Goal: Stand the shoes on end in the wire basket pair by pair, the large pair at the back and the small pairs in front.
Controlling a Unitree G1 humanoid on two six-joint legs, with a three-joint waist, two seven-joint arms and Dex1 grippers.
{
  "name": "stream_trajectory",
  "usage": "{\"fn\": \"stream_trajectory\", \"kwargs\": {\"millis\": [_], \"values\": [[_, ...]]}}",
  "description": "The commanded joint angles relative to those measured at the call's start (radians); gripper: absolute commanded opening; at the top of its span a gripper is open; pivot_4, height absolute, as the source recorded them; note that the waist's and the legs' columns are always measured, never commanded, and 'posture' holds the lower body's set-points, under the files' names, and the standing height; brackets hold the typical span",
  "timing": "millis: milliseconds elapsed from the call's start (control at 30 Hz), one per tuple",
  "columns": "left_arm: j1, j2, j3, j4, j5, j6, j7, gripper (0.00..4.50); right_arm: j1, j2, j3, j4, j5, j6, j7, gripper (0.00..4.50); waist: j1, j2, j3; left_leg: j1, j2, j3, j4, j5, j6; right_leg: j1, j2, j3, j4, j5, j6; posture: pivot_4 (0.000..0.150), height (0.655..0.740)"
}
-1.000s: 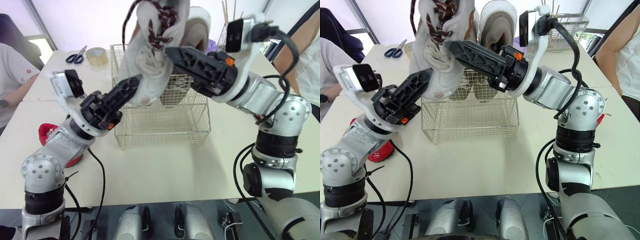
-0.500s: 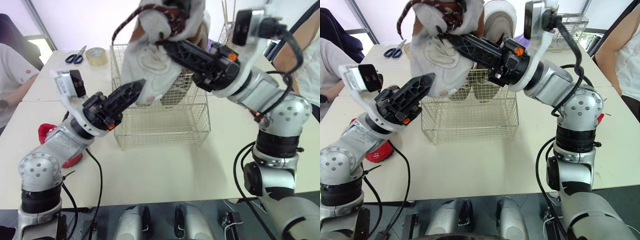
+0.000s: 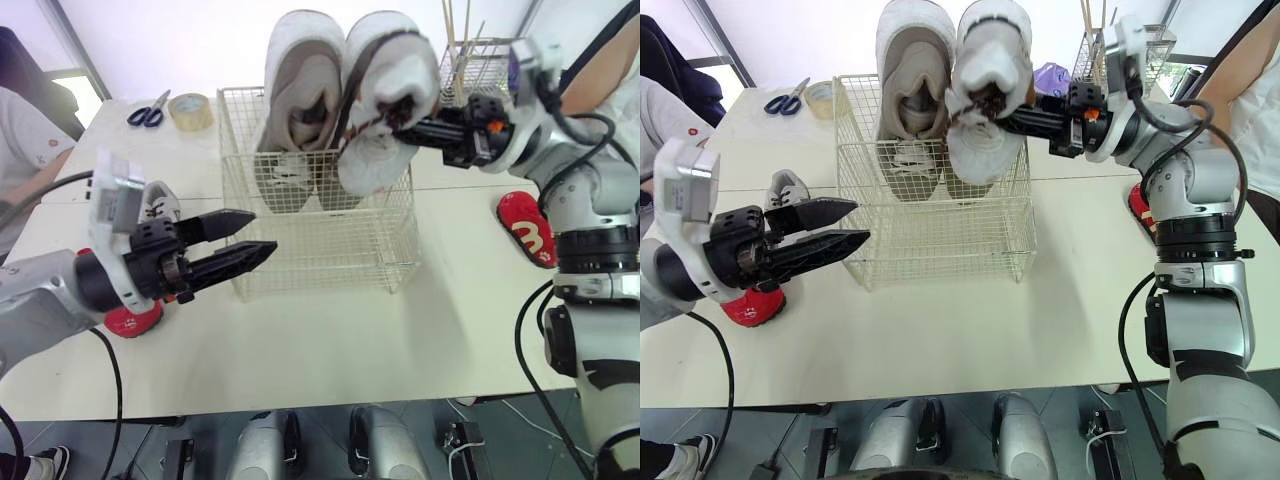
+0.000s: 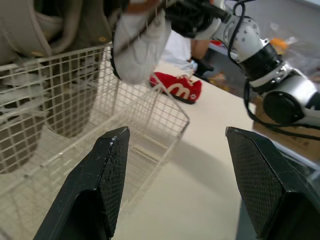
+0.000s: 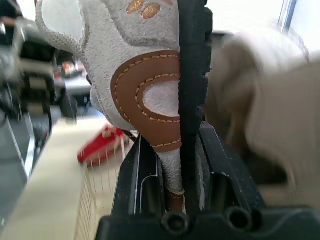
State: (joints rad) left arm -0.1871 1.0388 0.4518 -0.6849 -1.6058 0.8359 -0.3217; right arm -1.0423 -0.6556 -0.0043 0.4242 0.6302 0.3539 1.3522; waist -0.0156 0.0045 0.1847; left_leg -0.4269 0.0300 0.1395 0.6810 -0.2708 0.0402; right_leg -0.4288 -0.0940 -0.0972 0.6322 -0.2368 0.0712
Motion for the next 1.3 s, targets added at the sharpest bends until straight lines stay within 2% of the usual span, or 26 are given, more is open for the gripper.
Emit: {"fn": "stream_trajectory", "kwargs": {"millis": [33,267,333,367,500,533,567,1000,1167,1267,1300], "values": [[0.026,-0.005,0.029,-0.063,-0.037,-0.039,0.072,3.16,-0.051,0.034,-0.013,0.086,-0.069,-0.118,0.036,0.33,-0.001,0.0,0.0,0.0,0.0,0.0,0.0,0.0,0.0,0.0,0.0,0.0,0.0,0.0,0.0,0.15,0.74],[0.105,-0.054,0.007,-0.092,-0.012,-0.073,0.112,3.16,-0.08,0.087,-0.016,0.231,-0.145,-0.196,0.09,0.33,-0.001,0.0,0.0,0.0,0.0,0.0,0.0,0.0,-0.001,0.0,-0.001,0.0,0.0,0.0,0.0,0.15,0.74],[0.113,-0.072,0.003,-0.086,-0.007,-0.085,0.116,3.23,-0.082,0.085,-0.009,0.245,-0.157,-0.176,0.118,1.31,0.0,0.0,0.0,0.0,0.0,0.0,0.0,0.0,-0.001,0.0,-0.001,0.0,0.0,0.0,0.0,0.15,0.74],[0.115,-0.079,0.0,-0.082,-0.001,-0.088,0.114,3.23,-0.081,0.083,-0.005,0.249,-0.164,-0.166,0.131,1.65,0.0,0.0,0.0,0.0,0.0,0.0,0.0,0.0,-0.001,0.0,-0.001,0.0,0.0,0.0,0.0,0.15,0.74],[0.122,-0.088,-0.007,-0.076,0.015,-0.091,0.103,3.23,-0.075,0.08,-0.015,0.252,-0.192,-0.175,0.123,3.67,-0.001,0.0,0.0,0.0,0.0,0.0,0.0,0.0,-0.001,0.0,-0.001,0.0,0.0,0.0,0.0,0.15,0.74],[0.124,-0.088,-0.007,-0.075,0.016,-0.09,0.1,3.23,-0.072,0.076,-0.02,0.248,-0.197,-0.175,0.119,4.31,-0.002,0.0,0.0,0.0,0.0,0.0,0.0,0.0,-0.001,0.0,-0.001,0.0,0.0,0.0,0.0,0.15,0.74],[0.127,-0.089,-0.005,-0.075,0.017,-0.09,0.097,3.23,-0.069,0.072,-0.024,0.24,-0.199,-0.171,0.117,4.44,-0.003,0.0,0.0,0.0,0.0,0.0,0.0,0.0,-0.001,0.0,-0.001,0.0,0.0,0.0,0.0,0.15,0.74],[0.137,-0.099,-0.04,-0.049,0.058,-0.085,0.059,3.23,0.012,-0.01,-0.065,0.099,-0.198,-0.062,0.045,4.44,-0.001,0.0,0.0,0.0,0.0,0.0,0.0,0.0,-0.001,0.0,-0.002,0.0,0.0,0.0,-0.001,0.15,0.74],[0.169,-0.08,0.039,-0.018,0.009,-0.077,0.054,3.23,0.038,-0.088,-0.123,-0.051,-0.137,0.099,0.007,4.44,-0.001,0.001,0.0,0.0,0.0,0.0,0.0,0.0,-0.001,0.0,-0.003,0.0,0.0,-0.001,-0.003,0.15,0.74],[0.179,-0.054,0.12,0.04,-0.033,-0.071,0.065,4.01,0.039,-0.13,-0.168,-0.119,-0.114,0.123,-0.026,4.5,0.001,0.001,0.0,0.0,0.0,0.0,-0.001,0.0,-0.001,-0.001,-0.003,0.0,0.0,-0.002,-0.004,0.15,0.74],[0.18,-0.041,0.158,0.081,-0.011,-0.068,0.068,4.47,0.03,-0.147,-0.182,-0.14,-0.107,0.141,-0.045,4.5,0.0,0.001,0.0,0.0,0.0,0.0,-0.001,-0.001,-0.003,-0.001,-0.003,0.0,0.0,-0.002,-0.004,0.15,0.74]]}}
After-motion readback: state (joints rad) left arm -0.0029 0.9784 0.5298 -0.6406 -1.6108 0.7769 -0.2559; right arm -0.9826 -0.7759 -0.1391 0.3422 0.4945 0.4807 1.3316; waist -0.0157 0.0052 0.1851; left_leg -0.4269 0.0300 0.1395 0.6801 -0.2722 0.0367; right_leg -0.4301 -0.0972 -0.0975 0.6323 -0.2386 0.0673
